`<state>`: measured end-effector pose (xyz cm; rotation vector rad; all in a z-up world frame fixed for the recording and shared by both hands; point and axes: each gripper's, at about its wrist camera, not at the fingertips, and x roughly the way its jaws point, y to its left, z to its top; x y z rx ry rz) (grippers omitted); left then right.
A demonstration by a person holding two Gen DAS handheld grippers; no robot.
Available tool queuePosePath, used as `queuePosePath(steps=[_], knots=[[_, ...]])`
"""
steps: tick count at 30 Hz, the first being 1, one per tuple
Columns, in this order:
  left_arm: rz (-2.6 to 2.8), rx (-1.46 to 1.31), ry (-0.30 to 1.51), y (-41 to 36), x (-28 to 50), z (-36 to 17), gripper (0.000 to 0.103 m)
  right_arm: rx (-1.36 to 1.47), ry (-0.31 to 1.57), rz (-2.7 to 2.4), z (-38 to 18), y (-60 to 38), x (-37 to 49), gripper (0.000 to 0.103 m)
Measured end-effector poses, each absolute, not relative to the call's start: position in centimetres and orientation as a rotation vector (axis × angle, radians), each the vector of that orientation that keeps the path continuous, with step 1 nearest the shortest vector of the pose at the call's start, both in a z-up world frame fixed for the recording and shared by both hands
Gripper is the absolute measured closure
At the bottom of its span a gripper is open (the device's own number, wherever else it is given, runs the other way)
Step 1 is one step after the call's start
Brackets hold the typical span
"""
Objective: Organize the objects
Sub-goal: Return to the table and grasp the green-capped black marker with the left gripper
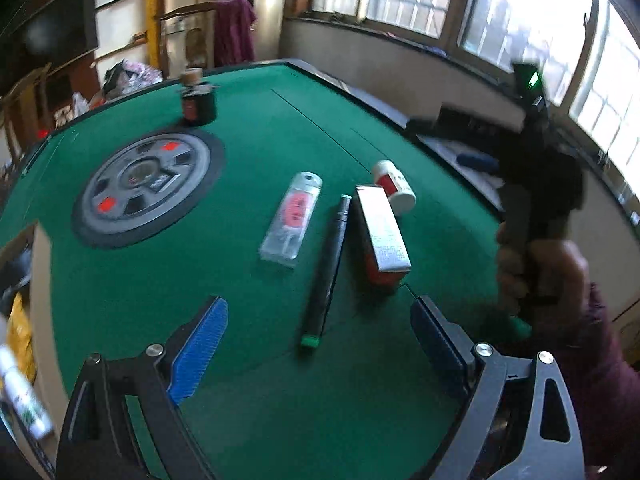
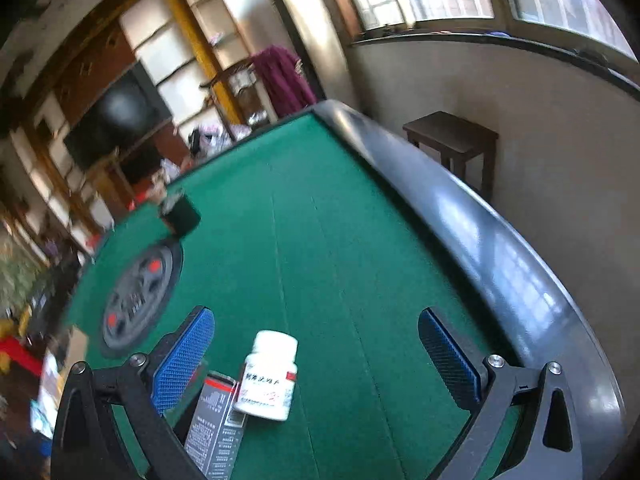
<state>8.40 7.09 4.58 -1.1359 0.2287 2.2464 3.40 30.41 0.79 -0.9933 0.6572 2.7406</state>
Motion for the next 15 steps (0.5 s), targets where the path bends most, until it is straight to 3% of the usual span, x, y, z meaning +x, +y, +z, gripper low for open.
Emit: queuePosePath(steps=[2,4,6,9,15], knots=[[2.227,-1.136,0.269,8.5,7.9,3.6,0.023,-0.985,0.713,2.743,0.7,30.8,3.7,0.000],[2.214,-1.149,0.328,10.0,7.5,2.4,0.042,-0.988,0.745,2.741,0.5,31.0,3.8,0.000],[2.218,-1.171,0.378,11.0,7.0,1.3,0.070,-1.001,0.747,2.734,0.4,30.9,3.7,0.000],[2.231,-1.192,0.360,10.9,6.6,0.7,0.088,-1.008,0.751,2.733,0.3,30.8,3.6,0.000],[2.237,-1.252,0.326,7.1,7.8,1.1,0.089,-1.022,0.723,2.735,0.2,30.8,3.8,0.000]])
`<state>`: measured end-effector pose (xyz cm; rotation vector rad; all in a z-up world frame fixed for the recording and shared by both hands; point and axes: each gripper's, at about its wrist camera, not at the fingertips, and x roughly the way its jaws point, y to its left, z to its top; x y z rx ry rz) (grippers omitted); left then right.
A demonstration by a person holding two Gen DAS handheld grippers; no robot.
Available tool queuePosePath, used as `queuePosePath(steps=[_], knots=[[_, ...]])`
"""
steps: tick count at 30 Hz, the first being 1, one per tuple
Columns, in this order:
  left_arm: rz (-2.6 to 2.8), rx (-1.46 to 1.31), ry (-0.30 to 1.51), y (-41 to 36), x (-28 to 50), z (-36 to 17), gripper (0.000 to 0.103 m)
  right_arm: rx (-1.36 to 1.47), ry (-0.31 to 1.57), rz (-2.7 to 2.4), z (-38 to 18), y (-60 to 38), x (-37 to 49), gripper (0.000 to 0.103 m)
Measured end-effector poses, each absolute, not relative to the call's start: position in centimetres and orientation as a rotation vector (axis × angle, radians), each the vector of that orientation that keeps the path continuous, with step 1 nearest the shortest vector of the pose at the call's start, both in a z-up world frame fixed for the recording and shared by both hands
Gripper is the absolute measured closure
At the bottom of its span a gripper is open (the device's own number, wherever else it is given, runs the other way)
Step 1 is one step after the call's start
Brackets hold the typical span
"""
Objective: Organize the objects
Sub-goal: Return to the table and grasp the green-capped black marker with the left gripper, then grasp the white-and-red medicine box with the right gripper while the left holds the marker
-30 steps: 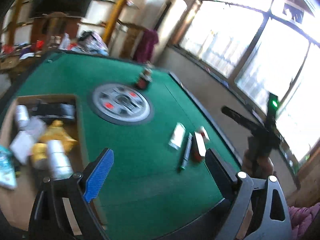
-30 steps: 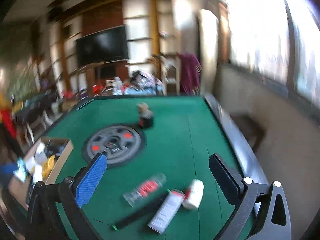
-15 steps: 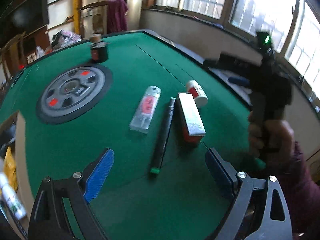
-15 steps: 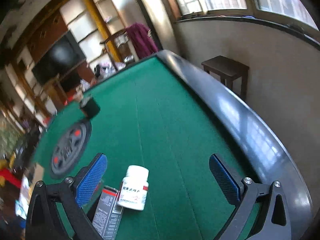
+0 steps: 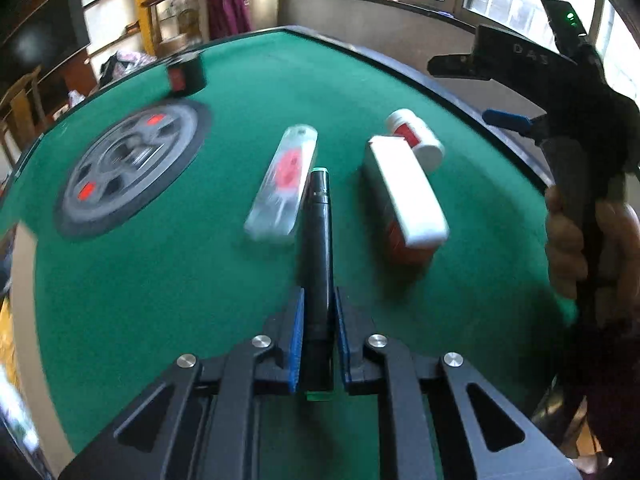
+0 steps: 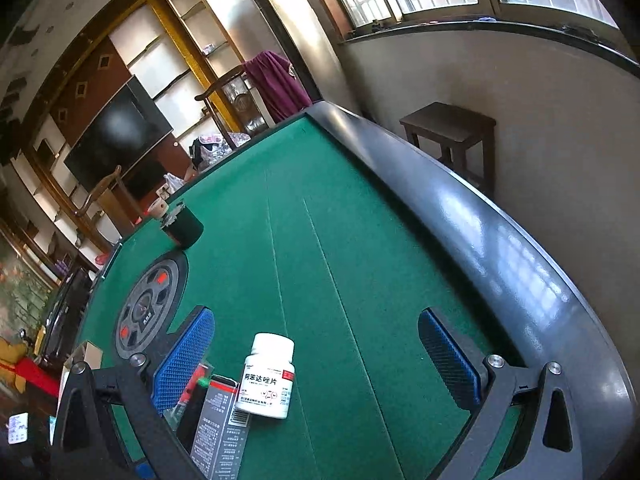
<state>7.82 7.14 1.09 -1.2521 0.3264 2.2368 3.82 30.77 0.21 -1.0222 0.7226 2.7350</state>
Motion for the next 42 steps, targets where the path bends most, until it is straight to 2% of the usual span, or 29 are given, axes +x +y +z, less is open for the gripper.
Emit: queuePosePath(steps=[3,7,9,12,13,15,21,28,33,37,39,42], knots=[[2.243,-1.304,0.294,4.8,8.5,1.0,0.087,-1.050,0.727,2.729,-0.1,30.7,3.6,0.000],[2.267,-1.312,0.260,4.5,8.0,1.2,0.075,-1.063,0.712,2.711,-0.4,30.8,3.5,0.000],[2.279,-1.302,0.283,5.3,7.5,1.1,0.063,-1.053,0.691,2.700,-0.4,30.8,3.7,0.000],[2.308,-1.258,0.360,6.9,7.5,0.9,0.058,-1.046,0.668,2.686,-0.5,30.9,3.7,0.000],[2.303,-1.247,0.364,7.0,7.7,0.8,0.061,-1.048,0.662,2.681,-0.5,30.9,3.7,0.000],[2.299,-1.235,0.337,6.8,7.7,0.8,0.088,-1.056,0.642,2.671,-0.6,30.9,3.6,0.000],[2.307,-1.179,0.033,2.0,8.2,3.0,0.089,-1.087,0.609,2.633,-1.2,31.1,3.2,0.000],[2.311,-1.022,-0.149,-3.3,11.4,6.7,0.089,-1.046,0.565,2.609,-0.2,31.0,4.5,0.000],[2.313,-0.948,-0.220,-6.1,12.3,7.6,0.089,-1.187,0.638,2.707,1.0,27.7,7.1,0.000],[2.294,-0.921,-0.264,-7.6,13.1,7.7,0.088,-1.328,0.536,2.730,0.6,23.8,6.9,0.000],[2.287,-0.915,-0.278,-8.5,13.5,7.6,0.088,-1.358,0.424,2.714,0.4,21.9,6.2,0.001],[2.302,-0.888,-0.285,-10.2,14.2,7.8,0.088,-1.407,0.273,2.672,-0.1,19.6,4.8,0.013]])
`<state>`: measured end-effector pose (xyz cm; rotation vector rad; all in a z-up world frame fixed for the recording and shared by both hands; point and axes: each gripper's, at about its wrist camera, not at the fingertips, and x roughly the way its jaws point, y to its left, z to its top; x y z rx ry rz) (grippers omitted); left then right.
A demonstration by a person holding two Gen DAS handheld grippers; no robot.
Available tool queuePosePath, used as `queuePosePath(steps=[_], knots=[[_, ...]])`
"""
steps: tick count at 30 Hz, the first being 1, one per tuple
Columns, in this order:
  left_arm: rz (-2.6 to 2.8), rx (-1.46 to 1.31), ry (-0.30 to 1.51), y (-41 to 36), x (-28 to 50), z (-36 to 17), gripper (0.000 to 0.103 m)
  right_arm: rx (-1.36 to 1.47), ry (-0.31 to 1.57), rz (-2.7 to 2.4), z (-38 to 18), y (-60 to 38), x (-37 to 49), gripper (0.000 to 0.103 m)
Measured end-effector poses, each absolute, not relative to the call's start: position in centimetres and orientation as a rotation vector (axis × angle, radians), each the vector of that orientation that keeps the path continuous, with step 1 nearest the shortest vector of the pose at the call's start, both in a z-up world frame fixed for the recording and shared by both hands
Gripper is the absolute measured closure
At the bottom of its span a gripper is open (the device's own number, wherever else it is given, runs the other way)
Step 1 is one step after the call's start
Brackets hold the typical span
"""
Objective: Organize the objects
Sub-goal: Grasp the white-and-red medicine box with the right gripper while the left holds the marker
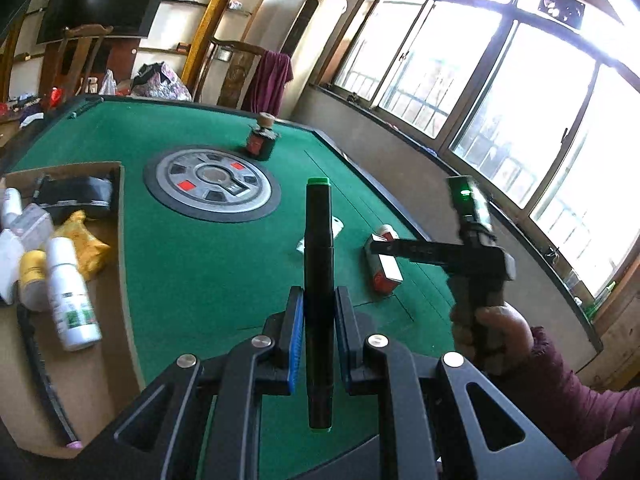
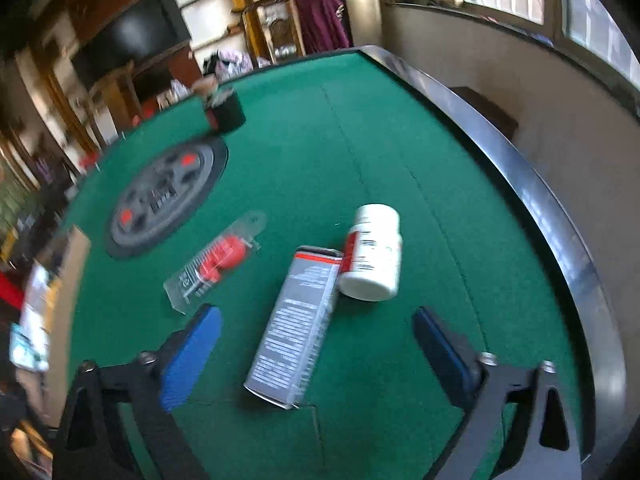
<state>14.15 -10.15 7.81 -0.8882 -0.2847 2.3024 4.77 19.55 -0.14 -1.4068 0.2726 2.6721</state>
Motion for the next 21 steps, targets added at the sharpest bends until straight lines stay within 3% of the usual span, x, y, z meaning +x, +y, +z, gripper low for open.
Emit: queuePosePath(steps=[3,5,6,11,21], knots=[[2.335,-0.856,-0.312,-12.0,14.6,8.1,0.088,-1.412,0.150,2.621,-0.9,18.4,3.9,0.029],[2.349,-0.845,-0.339,-13.0,14.6,8.2,0.088,-1.422,0.124,2.589,-1.8,18.3,3.3,0.058],[2.359,-0.841,-0.349,-13.6,14.6,8.2,0.088,-1.432,0.135,2.579,-2.1,18.3,3.1,0.063],[2.395,-0.836,-0.401,-16.0,14.5,8.3,0.088,-1.393,0.155,2.605,-2.0,18.6,4.6,0.074],[2.504,-0.820,-0.494,-22.3,16.0,9.6,0.088,-1.401,0.524,2.883,1.5,17.1,6.7,0.074]])
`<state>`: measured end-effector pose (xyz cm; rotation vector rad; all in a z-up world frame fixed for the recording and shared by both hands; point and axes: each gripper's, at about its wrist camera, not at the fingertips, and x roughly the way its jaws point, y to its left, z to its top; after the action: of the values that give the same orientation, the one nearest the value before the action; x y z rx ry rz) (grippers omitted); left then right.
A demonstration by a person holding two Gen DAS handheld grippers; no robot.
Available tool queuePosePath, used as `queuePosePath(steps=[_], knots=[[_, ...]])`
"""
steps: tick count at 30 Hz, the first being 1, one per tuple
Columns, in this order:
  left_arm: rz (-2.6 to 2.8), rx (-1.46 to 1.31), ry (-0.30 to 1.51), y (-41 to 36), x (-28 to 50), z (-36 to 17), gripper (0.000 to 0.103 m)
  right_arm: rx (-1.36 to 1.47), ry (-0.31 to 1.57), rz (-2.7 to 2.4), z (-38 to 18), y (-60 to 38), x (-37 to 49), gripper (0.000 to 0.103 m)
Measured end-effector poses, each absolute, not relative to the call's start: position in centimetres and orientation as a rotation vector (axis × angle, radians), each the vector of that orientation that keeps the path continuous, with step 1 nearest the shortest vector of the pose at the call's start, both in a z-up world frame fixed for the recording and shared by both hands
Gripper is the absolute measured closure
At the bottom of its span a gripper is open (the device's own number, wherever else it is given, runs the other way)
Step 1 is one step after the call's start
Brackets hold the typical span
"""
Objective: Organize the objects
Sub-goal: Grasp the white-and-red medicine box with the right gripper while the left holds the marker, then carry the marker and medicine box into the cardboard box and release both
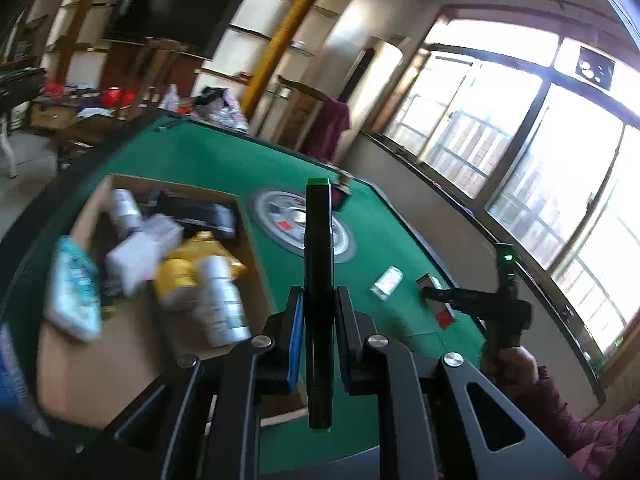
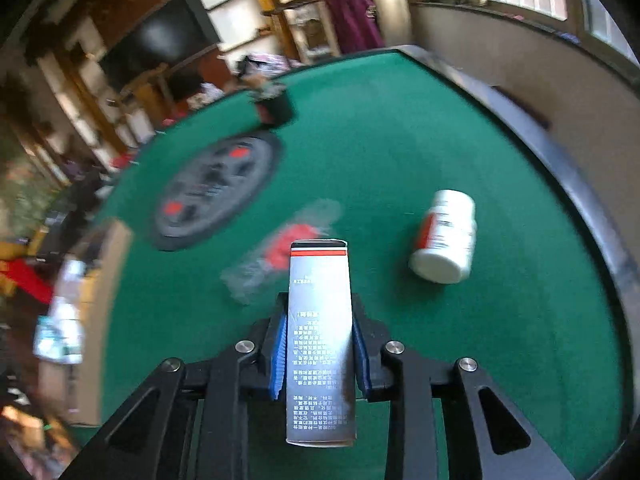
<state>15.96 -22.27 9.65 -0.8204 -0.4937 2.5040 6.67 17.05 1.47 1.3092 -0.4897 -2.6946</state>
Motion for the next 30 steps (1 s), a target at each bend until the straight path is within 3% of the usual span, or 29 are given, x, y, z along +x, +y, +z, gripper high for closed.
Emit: queuePosePath(steps=[7,16,30], knots=[[2.648,-0.942,-0.507,-26.7,16.6,8.4,0.088,1.227,-0.424,-2.404,4.2,7.4,5.2,0.073],[2.699,-1.102,-0.522,-29.0,14.2,5.7,0.088,1.302,-0.206,-2.100,2.3,-8.0,5.1,0.073],[2.743,-1.192,-0.548,-30.5,11.5,3.0,0.088,1.344,0.023,-2.011,-0.3,-17.1,4.9,0.073]])
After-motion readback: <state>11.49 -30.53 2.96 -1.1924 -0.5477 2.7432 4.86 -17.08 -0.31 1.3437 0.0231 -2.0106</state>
